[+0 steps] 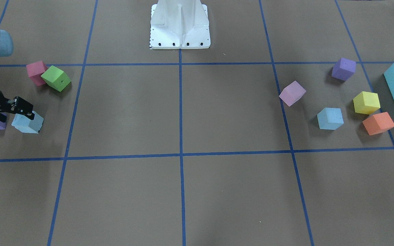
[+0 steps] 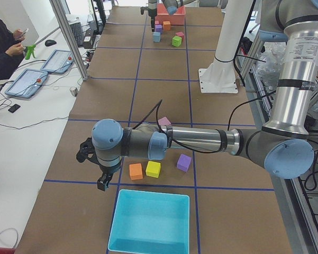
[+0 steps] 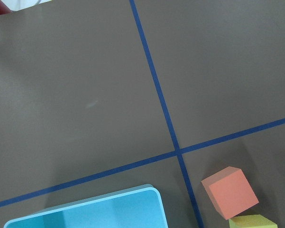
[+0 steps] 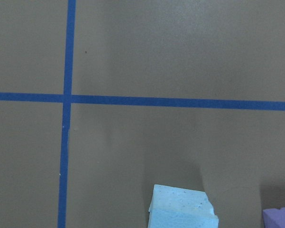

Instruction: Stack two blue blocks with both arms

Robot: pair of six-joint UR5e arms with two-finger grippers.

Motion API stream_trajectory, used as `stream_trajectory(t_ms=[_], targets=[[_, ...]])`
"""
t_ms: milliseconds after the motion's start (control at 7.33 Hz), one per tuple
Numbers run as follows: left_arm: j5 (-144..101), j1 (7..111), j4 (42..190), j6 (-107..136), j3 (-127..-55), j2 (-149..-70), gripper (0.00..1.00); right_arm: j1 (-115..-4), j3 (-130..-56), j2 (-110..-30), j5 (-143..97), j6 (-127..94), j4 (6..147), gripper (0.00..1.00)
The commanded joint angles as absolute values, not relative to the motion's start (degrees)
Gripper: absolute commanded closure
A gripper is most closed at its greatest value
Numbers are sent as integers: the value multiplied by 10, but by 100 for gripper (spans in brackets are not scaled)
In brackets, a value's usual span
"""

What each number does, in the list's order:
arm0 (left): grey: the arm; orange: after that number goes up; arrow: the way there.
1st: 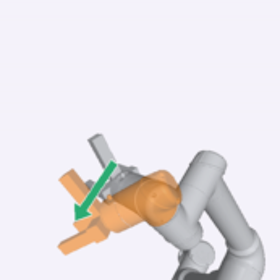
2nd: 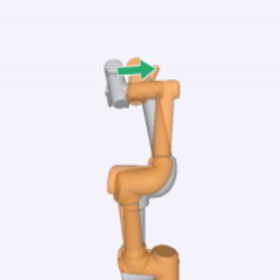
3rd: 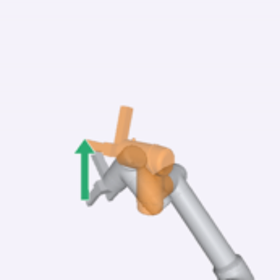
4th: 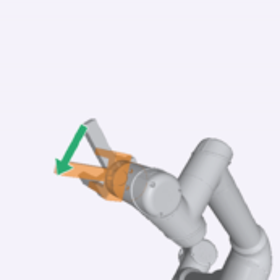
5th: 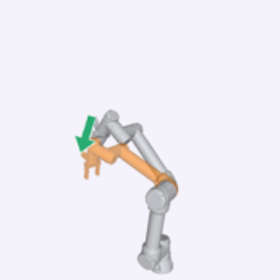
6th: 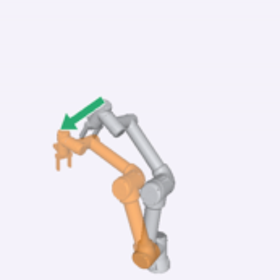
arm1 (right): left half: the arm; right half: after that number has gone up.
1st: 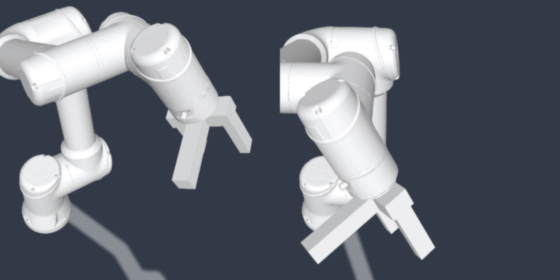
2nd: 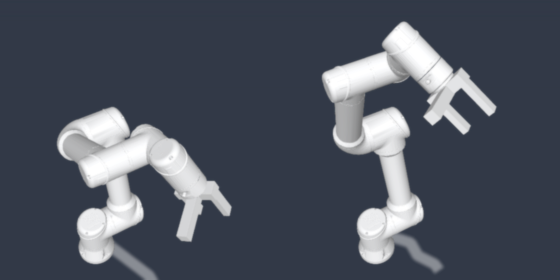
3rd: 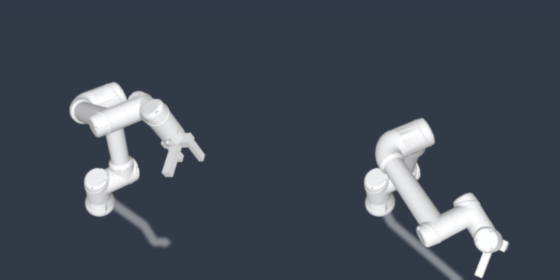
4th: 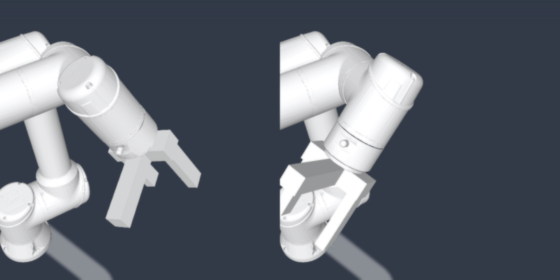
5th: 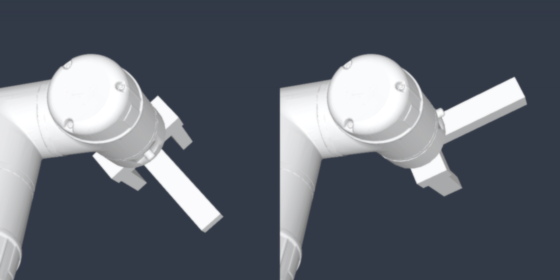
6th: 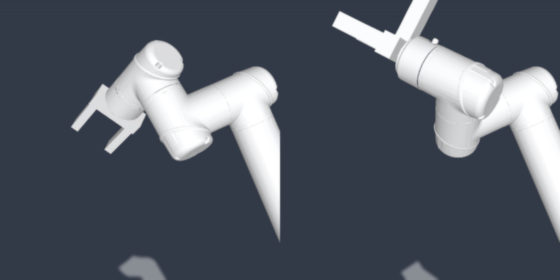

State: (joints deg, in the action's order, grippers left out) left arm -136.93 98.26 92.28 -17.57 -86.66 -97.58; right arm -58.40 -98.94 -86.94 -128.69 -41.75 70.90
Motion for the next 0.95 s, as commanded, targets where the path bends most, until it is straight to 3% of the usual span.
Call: stream_trajectory(t_ms=[0, 273, 818], targets=[[-1369, 983, 924, -176, -867, -974, 2, -572, -966, -873, -1260, -417, 697, 0], [-1369, 983, 924, -176, -867, -974, 2, -571, -930, -882, -1256, -419, 636, 0], [-1369, 983, 924, -176, -867, -974, 2, -562, -927, -882, -1256, -426, 634, 0]])
